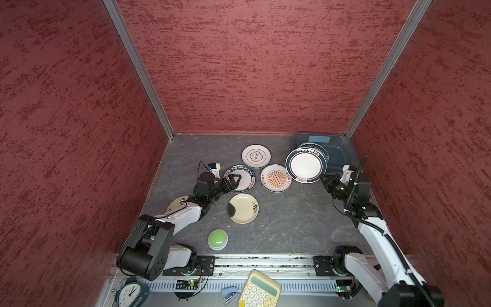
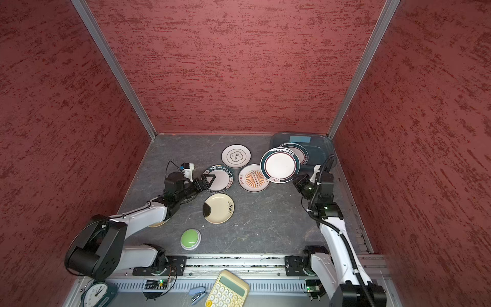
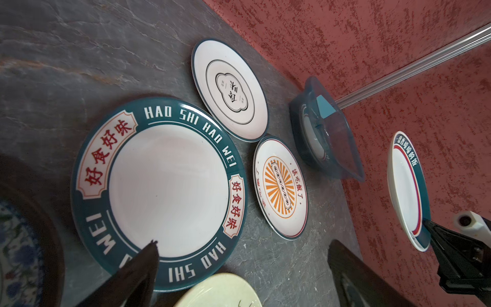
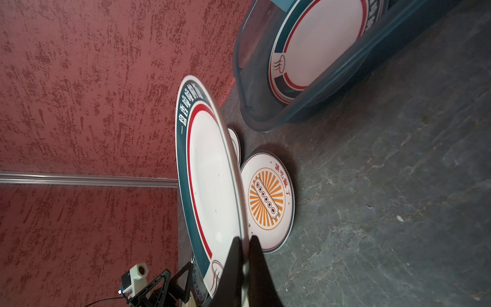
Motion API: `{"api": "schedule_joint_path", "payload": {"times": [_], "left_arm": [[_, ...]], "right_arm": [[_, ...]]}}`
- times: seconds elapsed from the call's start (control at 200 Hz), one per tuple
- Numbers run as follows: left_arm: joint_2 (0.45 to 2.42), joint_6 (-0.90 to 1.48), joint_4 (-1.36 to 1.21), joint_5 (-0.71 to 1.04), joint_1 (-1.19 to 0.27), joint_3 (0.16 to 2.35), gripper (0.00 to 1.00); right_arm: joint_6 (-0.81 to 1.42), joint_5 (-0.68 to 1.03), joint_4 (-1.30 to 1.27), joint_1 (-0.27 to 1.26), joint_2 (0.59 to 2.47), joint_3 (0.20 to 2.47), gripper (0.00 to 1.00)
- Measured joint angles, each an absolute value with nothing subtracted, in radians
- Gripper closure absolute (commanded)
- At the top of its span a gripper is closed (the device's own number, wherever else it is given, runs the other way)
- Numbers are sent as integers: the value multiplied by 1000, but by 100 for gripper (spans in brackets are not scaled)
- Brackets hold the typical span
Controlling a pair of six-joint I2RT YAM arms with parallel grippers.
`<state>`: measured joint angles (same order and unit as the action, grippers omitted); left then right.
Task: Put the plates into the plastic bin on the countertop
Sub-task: 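Carry the held plate over the blue bin and lower it inside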
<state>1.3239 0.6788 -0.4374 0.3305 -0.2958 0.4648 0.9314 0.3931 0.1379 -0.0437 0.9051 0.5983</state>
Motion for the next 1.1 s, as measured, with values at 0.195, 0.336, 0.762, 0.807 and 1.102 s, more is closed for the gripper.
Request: {"api": "schedule_joint_path", "payload": {"times": [0.195, 0.336, 0.762, 0.807, 1.102], "left_arm": [[1302, 680, -458, 336, -290, 464, 0], [1284, 677, -473, 341, -290, 464, 0], [1264, 677, -509, 360, -290, 438, 0], [1262, 677, -511, 360, -290, 438, 0], [1221, 677, -517, 359, -290, 438, 0]], "right_arm": [[927, 393, 113, -46, 995, 690, 100], [926, 398, 83, -46, 1008, 712, 100], [931, 408, 27, -48, 1030, 712, 100], [932, 408, 14, -50, 1040, 712, 100], [923, 381, -29, -94, 1135, 741, 100]]}}
